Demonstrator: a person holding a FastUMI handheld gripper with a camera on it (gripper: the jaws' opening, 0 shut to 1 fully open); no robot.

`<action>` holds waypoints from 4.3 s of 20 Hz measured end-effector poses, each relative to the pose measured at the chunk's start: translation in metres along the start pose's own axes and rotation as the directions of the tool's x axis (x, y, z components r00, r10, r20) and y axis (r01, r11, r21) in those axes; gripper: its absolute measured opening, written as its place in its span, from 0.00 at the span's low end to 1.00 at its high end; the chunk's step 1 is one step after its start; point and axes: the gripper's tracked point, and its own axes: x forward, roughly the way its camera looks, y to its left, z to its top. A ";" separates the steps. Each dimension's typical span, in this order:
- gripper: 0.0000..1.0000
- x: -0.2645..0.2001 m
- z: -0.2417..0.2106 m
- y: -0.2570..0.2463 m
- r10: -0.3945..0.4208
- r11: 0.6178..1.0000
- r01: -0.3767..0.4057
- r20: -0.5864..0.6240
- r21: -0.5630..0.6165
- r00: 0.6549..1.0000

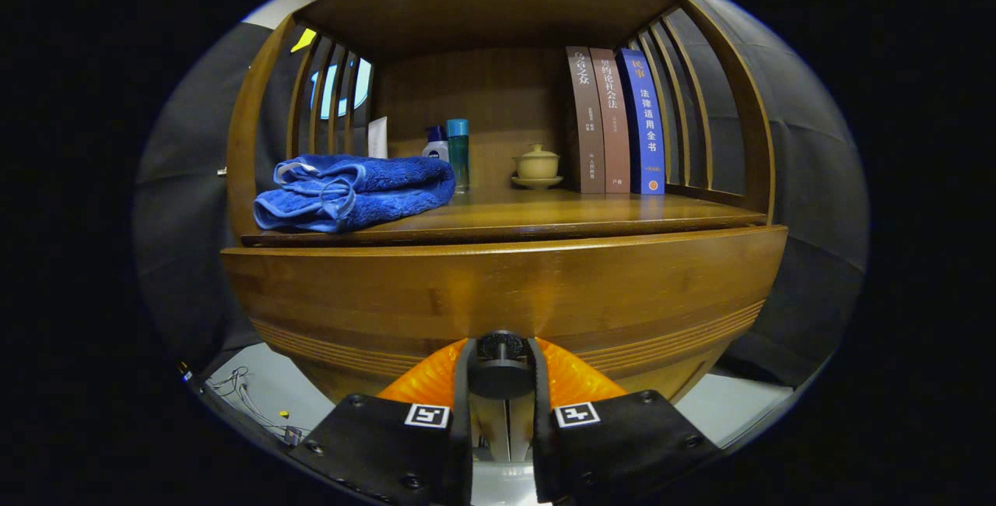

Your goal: Pull open the drawer, take out the items inside it, and place them on the countertop above the cabinet.

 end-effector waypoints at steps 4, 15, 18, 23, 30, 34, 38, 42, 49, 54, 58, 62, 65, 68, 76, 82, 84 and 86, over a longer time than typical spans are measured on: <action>0.35 -0.039 -0.008 -0.002 0.013 1.000 -0.013 -0.008 0.017 1.000; 0.34 -0.129 -0.029 -0.005 0.036 0.999 -0.035 -0.016 0.039 0.999; 0.34 -0.136 -0.038 -0.005 0.039 0.999 -0.038 -0.027 0.028 0.999; 0.34 -0.135 -0.037 -0.006 0.034 0.999 -0.034 -0.022 0.020 0.999; 1.00 -0.153 -0.001 -0.013 0.047 0.998 -0.045 0.035 -0.049 0.998; 1.00 -0.177 0.038 -0.022 0.079 0.992 -0.074 0.052 -0.100 0.995; 1.00 -0.172 0.093 -0.016 0.152 0.985 -0.150 0.015 -0.089 0.988; 1.00 -0.133 0.102 -0.008 0.218 0.972 -0.231 -0.208 -0.036 0.954; 0.99 -0.050 0.059 0.002 0.136 0.975 -0.207 -0.520 -0.081 0.843; 0.99 -0.010 0.018 0.007 0.060 0.986 -0.148 -0.648 -0.082 0.760; 0.84 0.003 -0.012 0.008 0.017 0.989 -0.113 -0.702 -0.091 0.712; 0.59 0.016 -0.006 0.000 -0.032 0.991 -0.065 -0.670 -0.120 0.742; 0.23 0.013 -0.013 0.002 -0.007 0.999 -0.029 -0.702 -0.040 0.712; 0.23 0.007 -0.006 0.000 0.013 1.000 -0.007 -0.715 0.011 0.699; 0.23 -0.041 0.060 0.001 0.107 0.994 -0.086 -0.699 0.065 0.707; 0.23 -0.051 0.127 -0.002 0.141 0.990 -0.111 -0.641 0.086 0.754; 0.23 -0.036 0.148 -0.010 0.120 0.993 -0.093 -0.613 0.075 0.781; 0.23 -0.017 0.158 -0.025 0.081 0.997 -0.055 -0.595 0.061 0.800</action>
